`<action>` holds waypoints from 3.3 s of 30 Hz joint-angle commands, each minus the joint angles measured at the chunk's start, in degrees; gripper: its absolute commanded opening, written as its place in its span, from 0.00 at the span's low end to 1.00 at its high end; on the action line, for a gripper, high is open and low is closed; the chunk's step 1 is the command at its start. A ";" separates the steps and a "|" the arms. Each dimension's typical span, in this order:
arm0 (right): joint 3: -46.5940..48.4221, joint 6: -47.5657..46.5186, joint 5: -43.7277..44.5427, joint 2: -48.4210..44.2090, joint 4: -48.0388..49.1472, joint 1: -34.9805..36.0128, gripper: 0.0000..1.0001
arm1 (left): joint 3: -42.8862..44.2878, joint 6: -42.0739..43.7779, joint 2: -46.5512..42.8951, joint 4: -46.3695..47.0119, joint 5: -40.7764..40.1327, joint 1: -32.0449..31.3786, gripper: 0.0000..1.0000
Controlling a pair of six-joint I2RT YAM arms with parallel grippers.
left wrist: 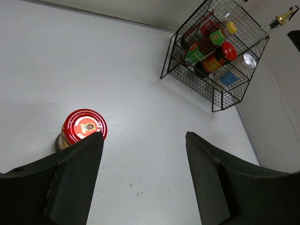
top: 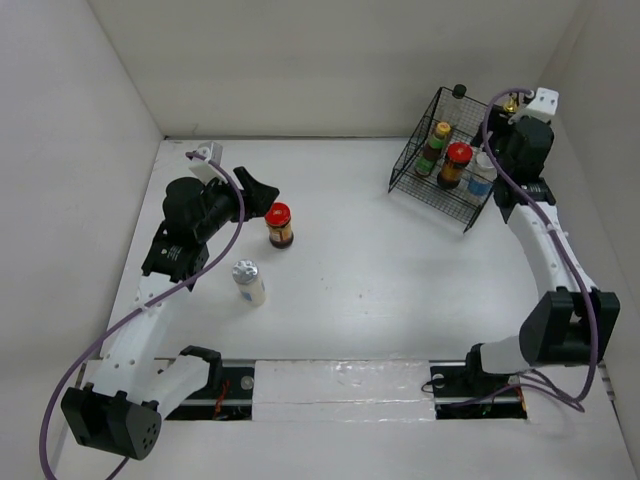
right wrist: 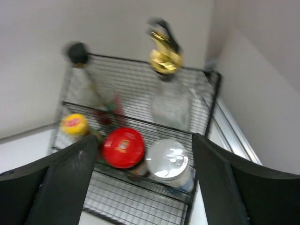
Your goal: Organize the condiment bottles
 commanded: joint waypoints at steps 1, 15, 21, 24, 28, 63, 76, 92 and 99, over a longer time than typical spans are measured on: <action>-0.70 -1.48 -5.16 -5.34 3.86 6.02 0.76 | 0.85 -0.39 -0.33 2.08 -0.15 0.31 0.67; 8.68 -10.71 -37.35 16.88 2.99 41.79 0.94 | 2.43 -4.69 -4.90 -4.16 -20.02 0.31 0.67; 14.49 -13.26 -32.61 27.16 0.44 48.57 0.99 | 2.43 -5.23 -6.13 -4.17 -21.26 0.31 0.67; 18.27 -13.26 -30.94 31.82 -0.61 48.57 0.99 | 2.43 -4.62 -6.13 -3.55 -19.07 0.31 0.67; 22.67 -13.26 -30.93 36.30 -1.93 48.57 1.00 | 1.91 -4.08 -6.13 -3.02 -17.83 0.31 0.67; -1.22 3.35 -30.26 7.24 25.32 31.64 0.53 | 1.91 -3.56 -4.55 -2.49 -16.07 0.31 0.67; -2.99 1.50 -19.43 1.95 21.71 13.42 0.49 | 1.91 -3.56 -4.55 -1.96 -15.01 0.31 0.67; -0.35 0.97 -15.55 10.38 25.39 9.90 0.48 | 1.91 -3.56 -4.55 -1.96 -15.01 0.31 0.67; -0.88 0.27 -10.98 11.52 31.01 11.04 0.45 | 1.91 -3.56 -4.02 -1.96 -14.49 0.31 0.67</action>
